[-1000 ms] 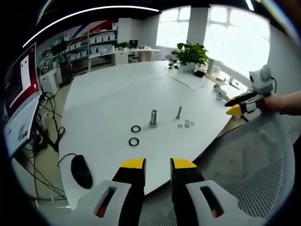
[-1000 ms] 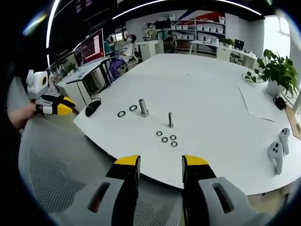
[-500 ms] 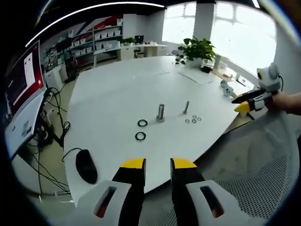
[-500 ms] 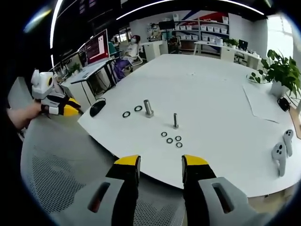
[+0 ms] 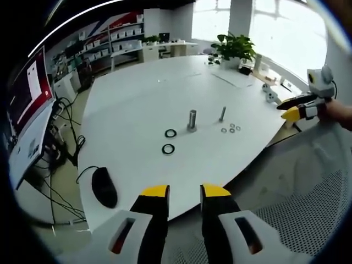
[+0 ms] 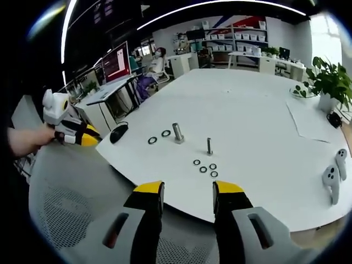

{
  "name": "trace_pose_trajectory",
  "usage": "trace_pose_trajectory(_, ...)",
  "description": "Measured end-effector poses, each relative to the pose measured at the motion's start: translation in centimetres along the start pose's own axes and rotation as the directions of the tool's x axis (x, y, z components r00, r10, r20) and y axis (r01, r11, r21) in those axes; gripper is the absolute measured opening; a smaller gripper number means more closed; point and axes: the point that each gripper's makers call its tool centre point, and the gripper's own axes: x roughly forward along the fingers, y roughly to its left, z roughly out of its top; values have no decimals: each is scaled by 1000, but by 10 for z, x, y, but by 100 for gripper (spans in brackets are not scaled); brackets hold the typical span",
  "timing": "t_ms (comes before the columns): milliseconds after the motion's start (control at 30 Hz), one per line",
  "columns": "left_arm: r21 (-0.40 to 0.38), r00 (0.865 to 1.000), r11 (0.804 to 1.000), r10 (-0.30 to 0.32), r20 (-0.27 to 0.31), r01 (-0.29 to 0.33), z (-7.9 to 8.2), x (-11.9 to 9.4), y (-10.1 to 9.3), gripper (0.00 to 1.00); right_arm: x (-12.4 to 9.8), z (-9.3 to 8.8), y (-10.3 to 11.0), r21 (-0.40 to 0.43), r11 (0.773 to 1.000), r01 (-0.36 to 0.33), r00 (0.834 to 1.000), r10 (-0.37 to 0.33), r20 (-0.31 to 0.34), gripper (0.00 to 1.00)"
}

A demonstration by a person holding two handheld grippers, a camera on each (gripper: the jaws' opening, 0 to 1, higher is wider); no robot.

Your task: Place the washer onto the threaded stud by aligning its center hole with the stud, sliding it down to the base, and recovering from edge contact or off-axis alignment until the washer reaches the visible bottom stop.

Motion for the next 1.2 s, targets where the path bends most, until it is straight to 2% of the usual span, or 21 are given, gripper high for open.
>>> trace_pose_trajectory(133,12,1000,1000,13,-14,-13,-3,1,3,20,1,2,3,15,1000,-12,1000,11,12,38)
trace_pose_trajectory(267,-14,1000,1000,18,-21,-18,-4,1,7,21,2,4,7,-4,1000,-26,1000,26,13,38)
trace_pose_trajectory(400,11,999,1000,16,-49,-15,-9,2,4,21,2,6,8,5,999,-37,999,37,27,38)
trace_pose_trajectory(500,2,999,1000,19,-44,-19,-9,2,6,21,2,6,11,-5,999,-47,999,47,26,38)
trace_pose_trajectory(700,-6,998,1000,25,-53,-25,-10,2,8,21,2,4,11,-8,999,-44,999,44,9,39)
trace_pose_trajectory(833,16,998,1000,13,-66,-12,-12,3,3,21,3,0,9,-5,999,-39,999,39,-2,39)
trace_pose_trajectory(1000,-9,998,1000,-2,-58,2,-11,3,5,21,4,1,9,-5,1000,-30,1000,30,-4,40)
trace_pose_trajectory(1200,3,998,1000,-9,-59,9,-10,2,1,21,3,0,5,-3,1000,-14,1000,14,-6,41)
